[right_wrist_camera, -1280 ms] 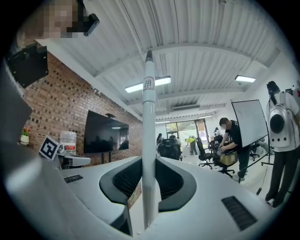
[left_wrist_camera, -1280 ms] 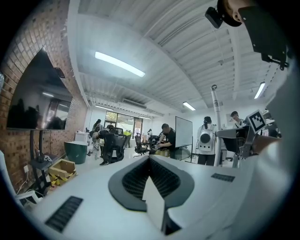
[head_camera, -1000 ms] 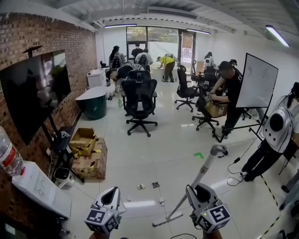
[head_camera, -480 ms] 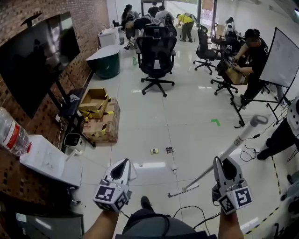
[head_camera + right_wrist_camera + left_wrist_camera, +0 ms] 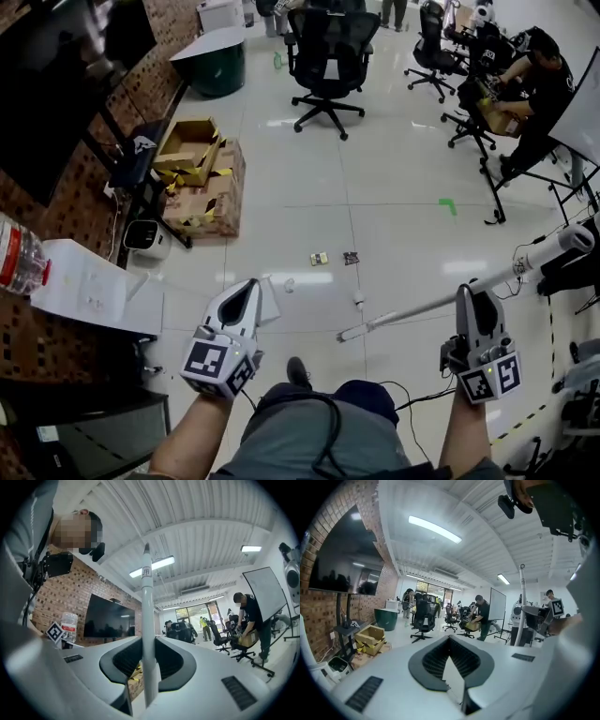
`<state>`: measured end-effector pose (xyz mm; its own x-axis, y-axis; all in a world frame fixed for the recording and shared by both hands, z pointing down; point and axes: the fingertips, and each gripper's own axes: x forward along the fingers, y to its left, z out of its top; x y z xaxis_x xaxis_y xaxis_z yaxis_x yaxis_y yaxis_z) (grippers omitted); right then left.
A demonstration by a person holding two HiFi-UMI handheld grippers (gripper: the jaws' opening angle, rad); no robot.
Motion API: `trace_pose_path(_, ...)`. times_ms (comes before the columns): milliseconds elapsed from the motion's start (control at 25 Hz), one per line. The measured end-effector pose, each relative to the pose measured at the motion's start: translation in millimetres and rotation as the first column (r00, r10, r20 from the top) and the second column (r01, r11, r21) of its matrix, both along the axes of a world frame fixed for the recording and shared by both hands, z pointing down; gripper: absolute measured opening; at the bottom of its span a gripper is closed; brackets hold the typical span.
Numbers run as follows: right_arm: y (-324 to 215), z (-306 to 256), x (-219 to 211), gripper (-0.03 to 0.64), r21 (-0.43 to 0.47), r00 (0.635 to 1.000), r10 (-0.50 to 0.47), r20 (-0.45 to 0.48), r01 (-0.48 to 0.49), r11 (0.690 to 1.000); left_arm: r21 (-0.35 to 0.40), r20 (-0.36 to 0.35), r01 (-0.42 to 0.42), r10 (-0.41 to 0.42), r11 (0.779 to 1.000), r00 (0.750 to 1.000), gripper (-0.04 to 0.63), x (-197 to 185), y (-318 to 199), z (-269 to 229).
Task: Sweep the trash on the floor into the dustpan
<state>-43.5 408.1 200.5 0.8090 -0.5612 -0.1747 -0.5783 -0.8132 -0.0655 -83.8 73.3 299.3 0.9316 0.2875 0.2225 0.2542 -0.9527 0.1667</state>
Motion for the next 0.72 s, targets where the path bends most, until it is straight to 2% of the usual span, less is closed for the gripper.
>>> trace_pose_path(240,-29.8,43.9,82.1,0.111,0.044,0.995,-0.082,0.059,0.079,0.996,-0.026,0.066,0.115,-0.113,0.993,0.991,0.005,35.2,-36.0,38.9)
trace_pose_path(440,-70.4,88.1,152.6,0.110,0.034,0.964,-0.243,0.109,0.241,0.970,-0.004,0.108,0.224,-0.222,0.975,0.969,0.005,73.2,-48.4,72.0)
trace_pose_path(560,-104.1,109.4,200.3,0.110,0.010,0.923,-0.362,0.128,0.364,0.931,0.007,0.137,0.311,-0.309,0.950,0.941,0.005,100.5,-54.4,90.7)
trace_pose_path(720,-143.1,150.0,240.4,0.112,-0.034,0.823,-0.539,0.179,0.553,0.833,0.033,0.186,0.421,-0.420,0.906,0.888,0.005,130.4,-54.7,119.4)
